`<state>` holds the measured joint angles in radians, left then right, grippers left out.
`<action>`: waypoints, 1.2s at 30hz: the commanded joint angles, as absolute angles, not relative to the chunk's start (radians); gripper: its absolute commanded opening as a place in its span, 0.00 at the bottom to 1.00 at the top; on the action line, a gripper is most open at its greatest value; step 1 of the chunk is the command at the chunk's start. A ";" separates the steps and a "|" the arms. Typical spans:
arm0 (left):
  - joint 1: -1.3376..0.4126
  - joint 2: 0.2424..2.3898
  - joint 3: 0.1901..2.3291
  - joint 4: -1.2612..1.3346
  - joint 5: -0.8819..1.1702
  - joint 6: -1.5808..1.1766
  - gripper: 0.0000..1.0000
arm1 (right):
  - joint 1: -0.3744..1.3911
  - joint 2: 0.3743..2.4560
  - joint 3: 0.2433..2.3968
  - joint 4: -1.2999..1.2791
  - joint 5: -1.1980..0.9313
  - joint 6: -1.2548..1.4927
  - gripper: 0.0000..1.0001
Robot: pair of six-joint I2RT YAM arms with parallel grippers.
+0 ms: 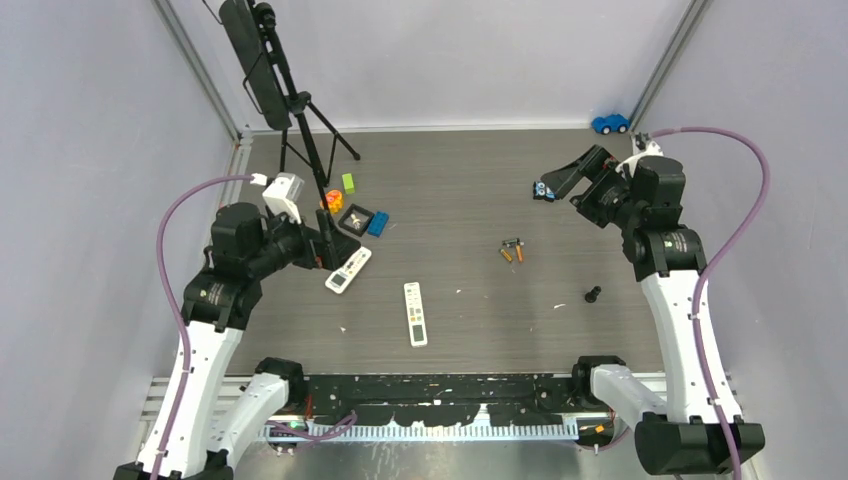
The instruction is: Load the batteries into the remote control
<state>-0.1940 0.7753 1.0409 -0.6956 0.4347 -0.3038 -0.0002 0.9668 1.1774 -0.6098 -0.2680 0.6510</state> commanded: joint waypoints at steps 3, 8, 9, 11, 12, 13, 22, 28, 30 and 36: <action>-0.191 0.729 0.973 -0.509 0.405 -0.351 1.00 | 0.122 0.970 1.011 -0.392 -0.265 0.655 0.98; -0.190 0.739 0.954 -0.501 0.305 -0.392 1.00 | 0.447 1.017 0.953 -0.395 0.058 0.669 0.99; -0.190 0.740 0.950 -0.499 0.298 -0.402 1.00 | 0.501 1.036 0.940 -0.389 0.116 0.687 0.99; -0.190 0.736 0.944 -0.496 0.274 -0.424 1.00 | 0.595 1.077 0.912 -0.361 0.199 0.723 0.99; -0.190 0.730 0.937 -0.491 0.251 -0.439 1.00 | 0.641 1.105 0.907 -0.356 0.236 0.741 0.99; -0.190 0.720 0.929 -0.485 0.222 -0.453 1.00 | 0.687 1.133 0.909 -0.364 0.280 0.754 0.99; -0.190 0.668 0.854 -0.406 0.255 -0.472 1.00 | 1.037 1.451 1.046 -0.496 0.546 0.817 1.00; -0.190 0.689 0.860 -0.436 0.237 -0.467 1.00 | 1.127 1.621 1.115 -0.476 0.449 0.806 0.99; -0.190 0.687 0.855 -0.445 0.217 -0.465 1.00 | 1.142 1.666 1.135 -0.463 0.409 0.801 0.99; -0.190 0.670 0.842 -0.457 0.191 -0.462 1.00 | 1.149 1.795 1.203 -0.473 0.353 0.822 0.86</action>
